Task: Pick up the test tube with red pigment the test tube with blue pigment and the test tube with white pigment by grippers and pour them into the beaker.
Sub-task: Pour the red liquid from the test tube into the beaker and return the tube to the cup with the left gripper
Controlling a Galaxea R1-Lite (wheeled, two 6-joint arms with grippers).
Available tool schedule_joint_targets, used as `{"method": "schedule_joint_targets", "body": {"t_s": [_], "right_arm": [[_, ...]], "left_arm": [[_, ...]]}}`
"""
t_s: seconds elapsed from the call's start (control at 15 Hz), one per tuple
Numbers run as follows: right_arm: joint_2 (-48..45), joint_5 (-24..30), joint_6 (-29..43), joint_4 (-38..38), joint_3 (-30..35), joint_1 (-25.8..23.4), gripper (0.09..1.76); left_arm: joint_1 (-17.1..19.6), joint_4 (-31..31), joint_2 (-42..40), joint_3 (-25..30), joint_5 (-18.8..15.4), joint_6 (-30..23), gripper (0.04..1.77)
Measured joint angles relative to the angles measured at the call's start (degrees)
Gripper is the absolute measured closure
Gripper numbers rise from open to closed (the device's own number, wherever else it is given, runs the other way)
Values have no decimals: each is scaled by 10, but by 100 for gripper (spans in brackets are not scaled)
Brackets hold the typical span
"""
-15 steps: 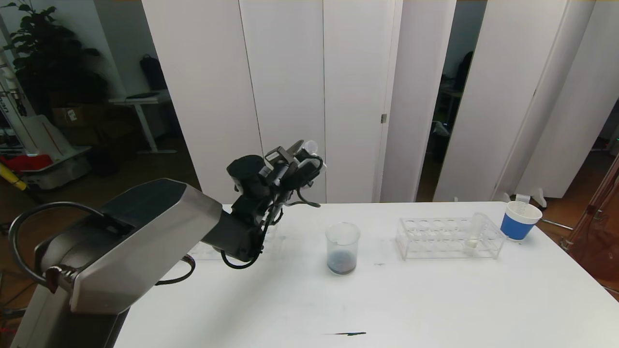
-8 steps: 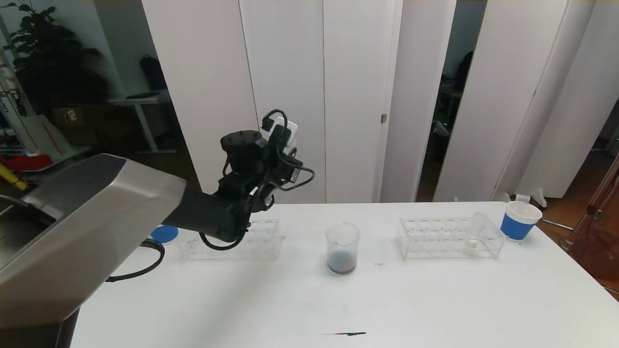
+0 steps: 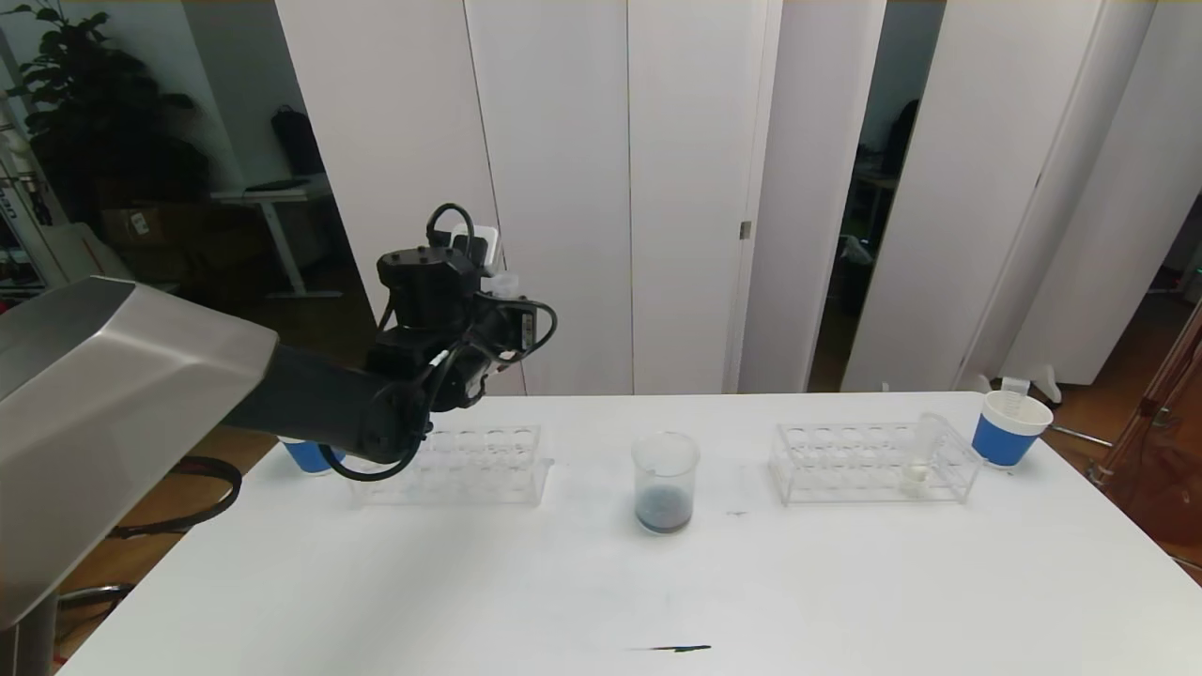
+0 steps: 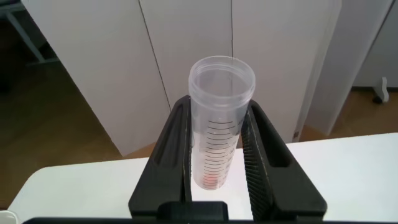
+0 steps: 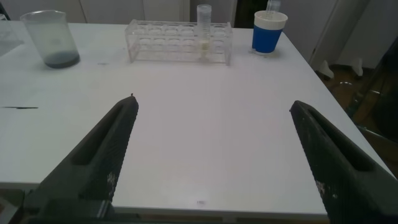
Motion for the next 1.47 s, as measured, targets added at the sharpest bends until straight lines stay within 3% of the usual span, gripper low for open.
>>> {"method": "schedule_joint_targets", "body": {"t_s": [0.33, 0.67, 0.8, 1.13, 1.47], "right_arm": [[0, 0, 0, 0, 0, 0, 10], [0, 0, 0, 0, 0, 0, 10], [0, 0, 0, 0, 0, 0, 10], [0, 0, 0, 0, 0, 0, 10], [0, 0, 0, 0, 0, 0, 10]], "left_arm": [[66, -110, -16, 45, 2, 47, 125], [163, -245, 3, 37, 0, 151, 125], [199, -279, 21, 36, -2, 168, 125], [251, -279, 73, 31, -5, 162, 125], [260, -239, 116, 39, -6, 128, 125]]}}
